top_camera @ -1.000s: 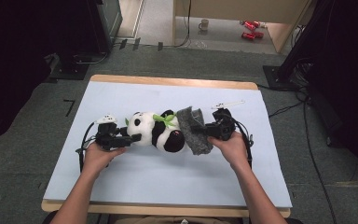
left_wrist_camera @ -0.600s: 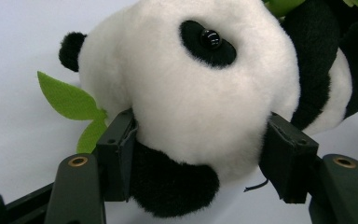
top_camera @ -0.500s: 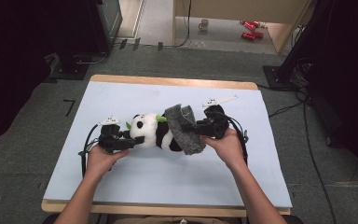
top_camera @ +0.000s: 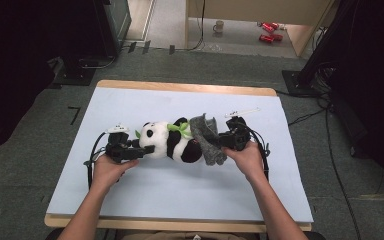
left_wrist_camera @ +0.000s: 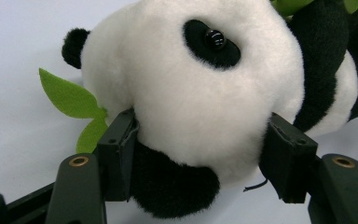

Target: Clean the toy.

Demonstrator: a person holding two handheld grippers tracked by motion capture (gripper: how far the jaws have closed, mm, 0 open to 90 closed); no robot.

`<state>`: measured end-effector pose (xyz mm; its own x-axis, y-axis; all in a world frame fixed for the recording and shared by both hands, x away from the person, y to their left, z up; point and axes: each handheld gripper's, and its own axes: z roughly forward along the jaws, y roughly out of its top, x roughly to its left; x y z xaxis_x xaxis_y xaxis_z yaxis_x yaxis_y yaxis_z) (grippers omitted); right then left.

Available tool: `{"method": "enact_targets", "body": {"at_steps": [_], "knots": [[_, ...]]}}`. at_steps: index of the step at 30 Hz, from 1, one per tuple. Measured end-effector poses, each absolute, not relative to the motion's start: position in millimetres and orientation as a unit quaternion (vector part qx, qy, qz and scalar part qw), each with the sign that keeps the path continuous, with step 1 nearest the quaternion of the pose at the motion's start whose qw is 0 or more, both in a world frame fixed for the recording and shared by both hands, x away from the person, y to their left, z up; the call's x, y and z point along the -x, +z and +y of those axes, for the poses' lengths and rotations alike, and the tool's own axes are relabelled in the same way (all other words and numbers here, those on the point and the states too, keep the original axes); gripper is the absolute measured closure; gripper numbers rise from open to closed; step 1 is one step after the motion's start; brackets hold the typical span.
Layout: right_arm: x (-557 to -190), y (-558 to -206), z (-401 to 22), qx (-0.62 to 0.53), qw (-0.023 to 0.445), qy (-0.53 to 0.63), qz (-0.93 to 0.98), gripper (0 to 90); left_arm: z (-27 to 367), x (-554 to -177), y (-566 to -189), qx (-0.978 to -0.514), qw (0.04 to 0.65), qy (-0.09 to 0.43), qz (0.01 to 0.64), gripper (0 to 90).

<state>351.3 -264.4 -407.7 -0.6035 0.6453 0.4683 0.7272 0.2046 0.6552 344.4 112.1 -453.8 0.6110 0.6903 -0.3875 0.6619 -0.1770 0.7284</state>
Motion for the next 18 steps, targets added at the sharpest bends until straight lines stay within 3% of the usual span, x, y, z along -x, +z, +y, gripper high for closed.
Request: {"method": "enact_targets", "body": {"at_steps": [8, 18], "knots": [[-355.7, -434.3, -269.4, 0.461, 0.034, -0.417, -0.783, 79.9, 113.0, -348.3, -453.3, -0.761, 0.475, 0.013, 0.442, 35.6], [-358.5, -441.8, -285.0, 0.488, 0.026, -0.398, -0.776, 80.0, 112.5, -352.9, -452.6, -0.745, 0.486, -0.001, 0.458, 36.7]]}}
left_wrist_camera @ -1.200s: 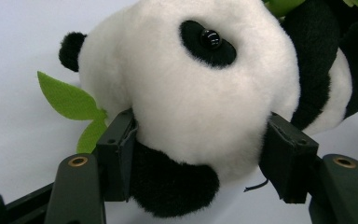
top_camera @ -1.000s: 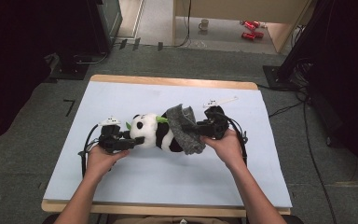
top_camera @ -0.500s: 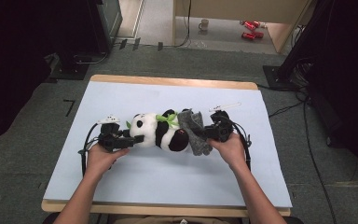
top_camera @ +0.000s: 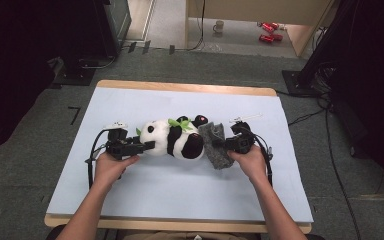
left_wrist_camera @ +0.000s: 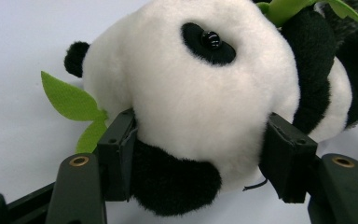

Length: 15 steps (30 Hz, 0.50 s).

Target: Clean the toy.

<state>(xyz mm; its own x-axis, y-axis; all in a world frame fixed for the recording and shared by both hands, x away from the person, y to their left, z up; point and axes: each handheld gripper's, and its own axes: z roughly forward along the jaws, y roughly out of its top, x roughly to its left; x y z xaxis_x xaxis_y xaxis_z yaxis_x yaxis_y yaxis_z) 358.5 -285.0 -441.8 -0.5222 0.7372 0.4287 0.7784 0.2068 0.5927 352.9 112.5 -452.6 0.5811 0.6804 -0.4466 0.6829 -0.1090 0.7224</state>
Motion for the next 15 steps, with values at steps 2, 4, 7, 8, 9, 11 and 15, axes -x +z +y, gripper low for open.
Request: {"method": "enact_targets", "body": {"at_steps": [2, 4, 7, 8, 9, 11, 15], "knots": [[-357.3, -433.2, -289.8, 0.49, 0.025, -0.409, -0.769, 80.0, 111.9, -353.5, -452.6, -0.742, 0.488, -0.007, 0.46, 37.5], [-354.9, -421.3, -293.7, 0.487, 0.018, -0.427, -0.762, 80.1, 110.7, -353.6, -452.7, -0.741, 0.488, -0.009, 0.462, 38.0], [-350.1, -399.5, -297.4, 0.476, 0.008, -0.46, -0.749, 80.1, 108.8, -352.4, -452.1, -0.74, 0.486, -0.004, 0.465, 38.0], [-348.2, -392.0, -297.6, 0.47, 0.007, -0.472, -0.746, 80.1, 108.0, -351.9, -451.9, -0.74, 0.485, -0.003, 0.466, 38.0], [-346.5, -385.1, -297.0, 0.462, 0.005, -0.481, -0.745, 80.1, 107.3, -351.5, -451.6, -0.74, 0.485, -0.001, 0.465, 37.9], [-341.4, -372.0, -291.7, 0.447, 0.002, -0.492, -0.747, 80.1, 105.3, -350.6, -451.3, -0.74, 0.484, 0.001, 0.467, 37.9], [-332.4, -359.1, -274.8, 0.419, 0.008, -0.496, -0.761, 80.1, 101.8, -348.7, -451.3, -0.74, 0.484, 0.005, 0.467, 37.9]]}}
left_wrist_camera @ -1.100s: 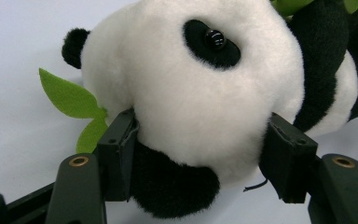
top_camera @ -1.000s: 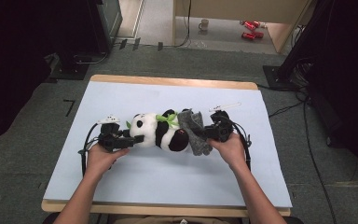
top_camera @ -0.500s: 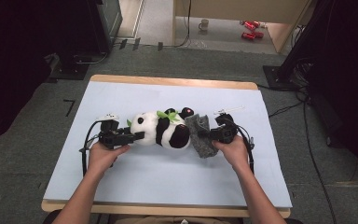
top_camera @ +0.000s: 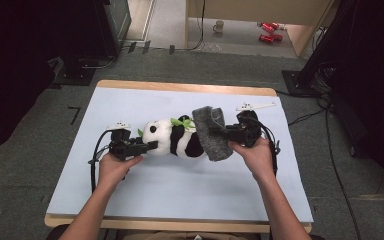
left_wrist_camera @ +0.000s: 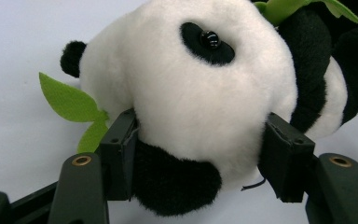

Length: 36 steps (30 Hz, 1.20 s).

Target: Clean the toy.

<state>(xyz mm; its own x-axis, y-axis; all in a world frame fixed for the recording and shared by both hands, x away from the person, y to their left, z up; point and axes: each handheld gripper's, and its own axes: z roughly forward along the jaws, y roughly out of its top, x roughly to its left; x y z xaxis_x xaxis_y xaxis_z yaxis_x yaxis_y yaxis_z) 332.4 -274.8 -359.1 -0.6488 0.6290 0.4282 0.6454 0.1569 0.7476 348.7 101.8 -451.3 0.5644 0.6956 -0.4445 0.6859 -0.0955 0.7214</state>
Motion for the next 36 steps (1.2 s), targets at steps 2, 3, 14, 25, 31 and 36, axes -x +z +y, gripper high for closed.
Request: {"method": "enact_targets", "body": {"at_steps": [2, 3, 14, 25, 31, 36], "knots": [[-329.3, -356.3, -266.8, 0.407, 0.012, -0.496, -0.767, 80.1, 100.4, -347.8, -451.3, -0.742, 0.483, 0.005, 0.465, 37.8], [-326.8, -354.4, -261.2, 0.401, 0.016, -0.495, -0.77, 80.1, 99.7, -347.5, -451.4, -0.741, 0.484, 0.006, 0.466, 37.8], [-325.5, -373.3, -233.8, 0.387, 0.007, -0.452, -0.804, 80.1, 101.9, -345.0, -451.4, -0.756, 0.492, 0.033, 0.431, 27.9], [-336.2, -373.3, -241.7, 0.395, -0.01, -0.458, -0.796, 80.1, 129.3, -348.6, -451.4, -0.759, 0.515, 0.074, 0.392, 18.7], [-346.7, -368.9, -249.1, 0.404, -0.015, -0.457, -0.792, 80.1, 122.4, -354.7, -452.8, -0.782, 0.511, 0.074, 0.349, 18.7], [-352.3, -369.5, -248.5, 0.406, -0.016, -0.46, -0.79, 80.1, 117.7, -362.7, -455.8, -0.782, 0.52, 0.069, 0.336, 16.0]]}}
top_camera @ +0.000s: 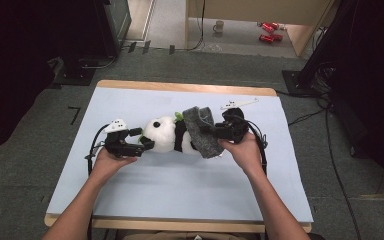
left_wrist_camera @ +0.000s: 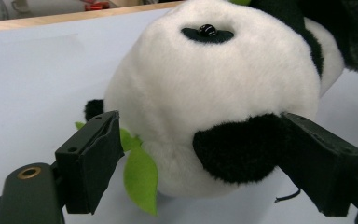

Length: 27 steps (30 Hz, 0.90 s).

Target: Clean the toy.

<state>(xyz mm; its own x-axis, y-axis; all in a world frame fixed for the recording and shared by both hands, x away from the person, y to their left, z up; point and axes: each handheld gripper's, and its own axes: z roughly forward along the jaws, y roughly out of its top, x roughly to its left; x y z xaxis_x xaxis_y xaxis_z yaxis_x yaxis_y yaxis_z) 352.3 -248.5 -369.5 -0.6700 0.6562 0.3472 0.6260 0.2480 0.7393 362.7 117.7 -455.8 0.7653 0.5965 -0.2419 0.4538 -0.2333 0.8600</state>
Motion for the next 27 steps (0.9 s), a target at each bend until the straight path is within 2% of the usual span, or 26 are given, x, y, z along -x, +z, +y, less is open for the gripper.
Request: {"method": "enact_targets", "body": {"at_steps": [5, 8, 11, 14, 15, 23, 27], "knots": [[-360.3, -368.0, -250.1, -0.414, 0.026, 0.456, 0.788, 80.1, 105.0, -364.1, -462.5, -0.783, 0.538, 0.062, 0.306, 13.4], [-366.1, -368.1, -249.8, -0.419, 0.03, 0.452, 0.787, 80.1, 100.1, -364.6, -463.0, -0.774, 0.544, 0.071, 0.315, 13.8], [-368.5, -368.1, -249.4, -0.422, 0.031, 0.454, 0.784, 80.1, 99.7, -366.2, -463.7, -0.769, 0.544, 0.07, 0.329, 20.9], [-369.6, -364.2, -247.5, -0.423, 0.029, 0.457, 0.782, 80.2, 100.0, -366.3, -460.5, -0.77, 0.534, 0.065, 0.344, 37.5], [-369.1, -362.7, -247.0, -0.424, 0.028, 0.459, 0.78, 80.2, 100.0, -365.8, -458.9, -0.771, 0.53, 0.06, 0.349, 40.3], [-356.7, -344.6, -231.5, -0.395, 0.015, 0.484, 0.781, 80.2, 98.7, -360.6, -445.9, -0.769, 0.513, -0.004, 0.381, 54.3], [-352.0, -338.1, -215.8, -0.377, 0.01, 0.488, 0.787, 80.1, 97.5, -350.3, -439.5, -0.761, 0.512, -0.021, 0.399, 55.9]]}}
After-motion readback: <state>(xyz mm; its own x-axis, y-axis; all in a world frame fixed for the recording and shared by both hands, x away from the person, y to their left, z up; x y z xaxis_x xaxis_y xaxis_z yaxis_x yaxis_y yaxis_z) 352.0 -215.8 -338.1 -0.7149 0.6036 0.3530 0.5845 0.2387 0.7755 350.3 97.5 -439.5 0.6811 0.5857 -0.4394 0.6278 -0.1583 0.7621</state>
